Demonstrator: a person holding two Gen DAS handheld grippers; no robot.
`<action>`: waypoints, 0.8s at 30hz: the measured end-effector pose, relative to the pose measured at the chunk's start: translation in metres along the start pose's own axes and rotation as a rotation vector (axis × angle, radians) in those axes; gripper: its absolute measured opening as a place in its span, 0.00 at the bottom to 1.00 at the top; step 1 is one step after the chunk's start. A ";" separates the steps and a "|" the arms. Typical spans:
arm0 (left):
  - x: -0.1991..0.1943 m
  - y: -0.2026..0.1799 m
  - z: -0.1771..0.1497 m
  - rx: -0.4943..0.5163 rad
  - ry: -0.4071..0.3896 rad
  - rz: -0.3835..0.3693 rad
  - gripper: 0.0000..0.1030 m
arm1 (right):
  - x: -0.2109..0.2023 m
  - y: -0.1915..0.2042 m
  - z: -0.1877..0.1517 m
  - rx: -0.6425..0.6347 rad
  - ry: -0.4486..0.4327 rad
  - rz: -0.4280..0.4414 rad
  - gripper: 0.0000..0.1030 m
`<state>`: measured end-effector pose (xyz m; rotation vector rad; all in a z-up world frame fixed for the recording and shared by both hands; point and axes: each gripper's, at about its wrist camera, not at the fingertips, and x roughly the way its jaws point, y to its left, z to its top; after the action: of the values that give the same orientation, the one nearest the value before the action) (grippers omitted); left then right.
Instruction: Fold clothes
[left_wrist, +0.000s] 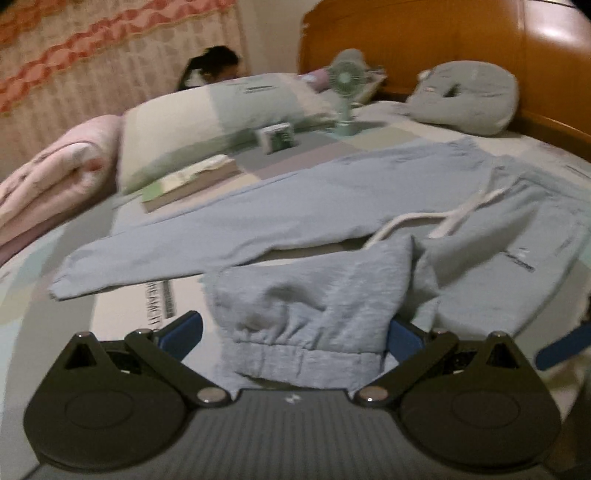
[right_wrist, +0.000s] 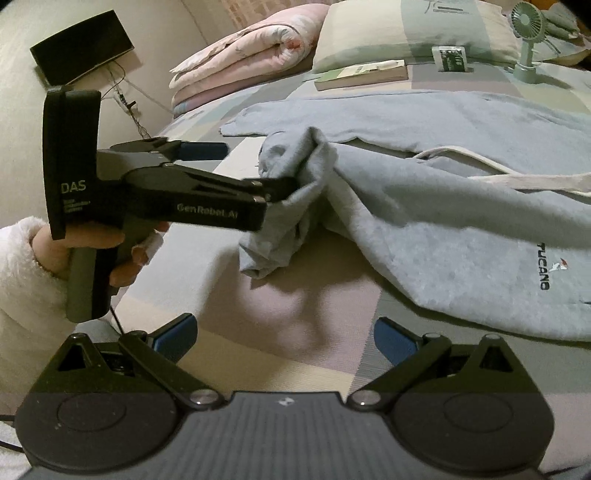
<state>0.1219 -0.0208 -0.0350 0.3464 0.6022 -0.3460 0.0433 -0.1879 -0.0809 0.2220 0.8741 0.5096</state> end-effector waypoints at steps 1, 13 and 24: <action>-0.002 0.002 -0.001 -0.012 -0.003 0.024 0.99 | 0.000 -0.001 0.000 0.001 0.000 -0.001 1.00; -0.005 0.004 0.000 -0.097 -0.005 0.138 0.99 | 0.009 -0.002 -0.003 0.004 0.013 0.016 1.00; -0.003 -0.002 -0.017 -0.111 0.034 0.261 0.99 | 0.010 -0.012 -0.004 0.030 0.007 0.017 1.00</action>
<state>0.1109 -0.0147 -0.0467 0.3197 0.5989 -0.0562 0.0491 -0.1930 -0.0944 0.2551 0.8875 0.5134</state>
